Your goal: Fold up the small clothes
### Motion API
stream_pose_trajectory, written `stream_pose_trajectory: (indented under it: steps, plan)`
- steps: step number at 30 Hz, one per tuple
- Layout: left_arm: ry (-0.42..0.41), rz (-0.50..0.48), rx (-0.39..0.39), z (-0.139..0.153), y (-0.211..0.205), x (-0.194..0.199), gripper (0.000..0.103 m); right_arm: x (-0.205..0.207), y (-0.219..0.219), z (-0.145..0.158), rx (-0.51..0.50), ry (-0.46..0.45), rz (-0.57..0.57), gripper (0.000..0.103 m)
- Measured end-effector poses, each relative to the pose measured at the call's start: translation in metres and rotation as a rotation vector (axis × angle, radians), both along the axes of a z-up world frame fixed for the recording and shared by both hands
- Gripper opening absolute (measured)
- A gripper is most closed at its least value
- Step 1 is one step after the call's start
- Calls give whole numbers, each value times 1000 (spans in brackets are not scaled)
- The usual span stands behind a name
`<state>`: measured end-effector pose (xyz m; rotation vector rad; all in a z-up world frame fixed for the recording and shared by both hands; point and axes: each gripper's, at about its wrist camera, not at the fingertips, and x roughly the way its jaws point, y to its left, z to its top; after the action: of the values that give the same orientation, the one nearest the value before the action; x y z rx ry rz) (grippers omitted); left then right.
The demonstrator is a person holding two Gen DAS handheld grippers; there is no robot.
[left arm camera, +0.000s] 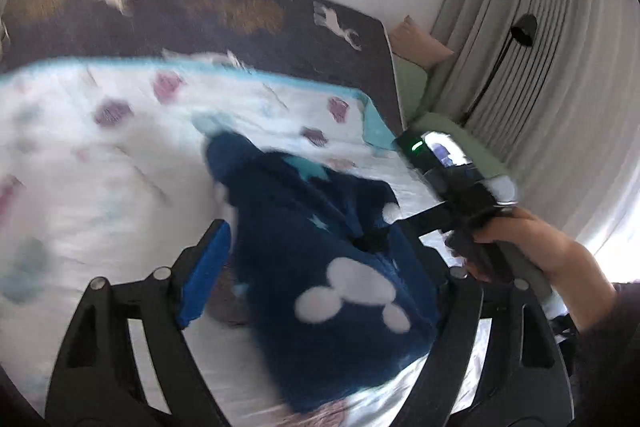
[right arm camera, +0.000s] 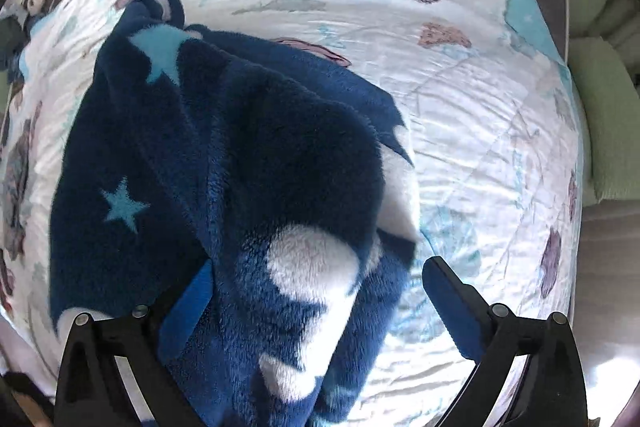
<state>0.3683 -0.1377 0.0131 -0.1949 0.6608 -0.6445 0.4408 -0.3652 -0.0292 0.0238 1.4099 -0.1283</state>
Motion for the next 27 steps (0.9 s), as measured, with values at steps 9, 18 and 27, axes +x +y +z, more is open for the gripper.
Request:
stream_pose_trajectory:
  steps: [9,18,27]
  plan:
    - [-124,-36,239,-70,-82,-28,81,-25,-27,84,329,-328,-89,60]
    - [-199,-17,293,-90,-86,-33,83,-3,-17,-33,442,-287,-184,41]
    - [-181,-17,276,-89,-76,-33,84,-11,8,6,209,-337,-115,41]
